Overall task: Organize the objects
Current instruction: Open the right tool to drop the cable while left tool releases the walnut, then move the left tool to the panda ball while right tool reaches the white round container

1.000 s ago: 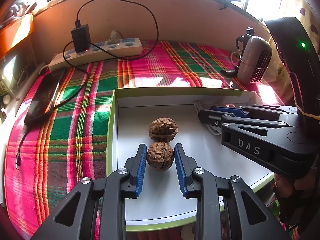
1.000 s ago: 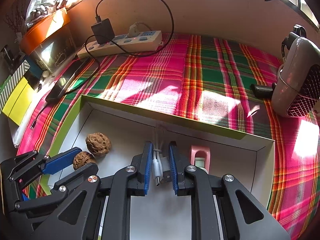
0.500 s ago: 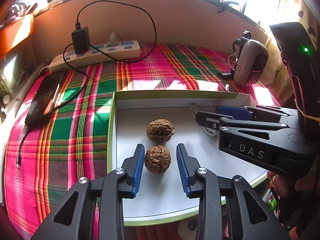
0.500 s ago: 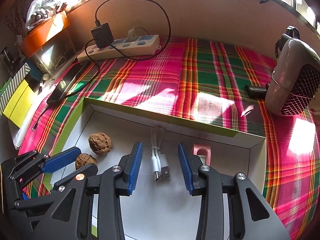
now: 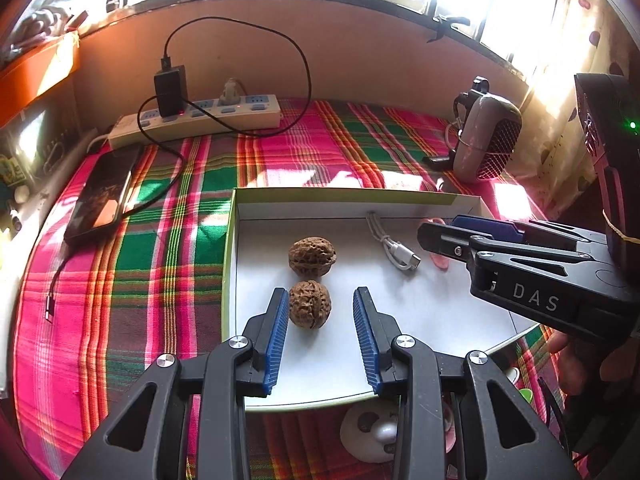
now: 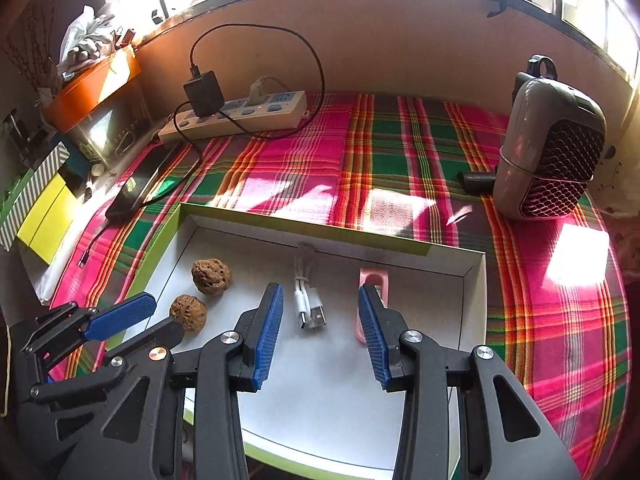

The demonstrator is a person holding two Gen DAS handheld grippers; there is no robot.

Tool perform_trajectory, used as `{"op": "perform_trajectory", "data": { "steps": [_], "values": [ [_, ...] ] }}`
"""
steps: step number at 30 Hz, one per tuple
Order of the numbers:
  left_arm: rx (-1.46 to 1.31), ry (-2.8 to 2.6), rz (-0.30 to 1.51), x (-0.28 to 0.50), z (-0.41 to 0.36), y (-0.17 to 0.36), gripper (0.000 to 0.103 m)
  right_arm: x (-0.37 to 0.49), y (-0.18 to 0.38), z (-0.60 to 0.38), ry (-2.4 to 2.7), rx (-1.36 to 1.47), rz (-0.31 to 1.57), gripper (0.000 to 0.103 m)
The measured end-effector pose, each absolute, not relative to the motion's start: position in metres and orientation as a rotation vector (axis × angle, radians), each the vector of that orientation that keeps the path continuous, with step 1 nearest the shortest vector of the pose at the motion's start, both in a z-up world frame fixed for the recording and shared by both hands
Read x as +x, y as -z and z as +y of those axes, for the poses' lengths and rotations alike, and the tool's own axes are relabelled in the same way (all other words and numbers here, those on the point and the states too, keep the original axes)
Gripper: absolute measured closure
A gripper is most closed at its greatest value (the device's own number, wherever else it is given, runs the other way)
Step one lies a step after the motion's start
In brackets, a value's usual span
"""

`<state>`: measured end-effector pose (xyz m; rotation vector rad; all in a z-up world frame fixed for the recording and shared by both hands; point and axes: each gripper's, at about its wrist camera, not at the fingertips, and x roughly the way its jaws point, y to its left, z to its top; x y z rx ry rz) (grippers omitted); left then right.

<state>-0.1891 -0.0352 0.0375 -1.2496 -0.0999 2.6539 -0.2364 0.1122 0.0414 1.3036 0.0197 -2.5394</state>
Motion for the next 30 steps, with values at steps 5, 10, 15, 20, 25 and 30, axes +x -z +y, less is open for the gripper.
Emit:
{"op": "perform_trajectory", "data": {
  "steps": [5,10,15,20,25,30],
  "values": [
    [-1.232,-2.670,-0.110,-0.175,-0.038,-0.043,0.072,-0.218,-0.051,0.120,2.566,1.270,0.009,0.062],
    [-1.197,-2.679,-0.128,-0.157,-0.043,-0.051,0.072,-0.196,-0.057,0.130,2.593,1.241,0.008,0.062],
    [-1.183,-2.673,-0.144,-0.140,-0.045,-0.053,0.072,-0.171,-0.059,0.143,2.618,1.215,-0.034,0.062],
    [-1.174,-2.663,-0.173,-0.125,-0.048,-0.051,0.071,-0.144,-0.058,0.156,2.650,1.194,-0.061,0.062],
    [-1.174,-2.652,-0.211,-0.114,-0.051,-0.046,0.071,-0.119,-0.049,0.167,2.671,1.213,-0.089,0.062],
    [-1.184,-2.629,-0.227,-0.104,-0.052,-0.039,0.071,-0.095,-0.043,0.178,2.681,1.212,-0.158,0.062]
  ]
}}
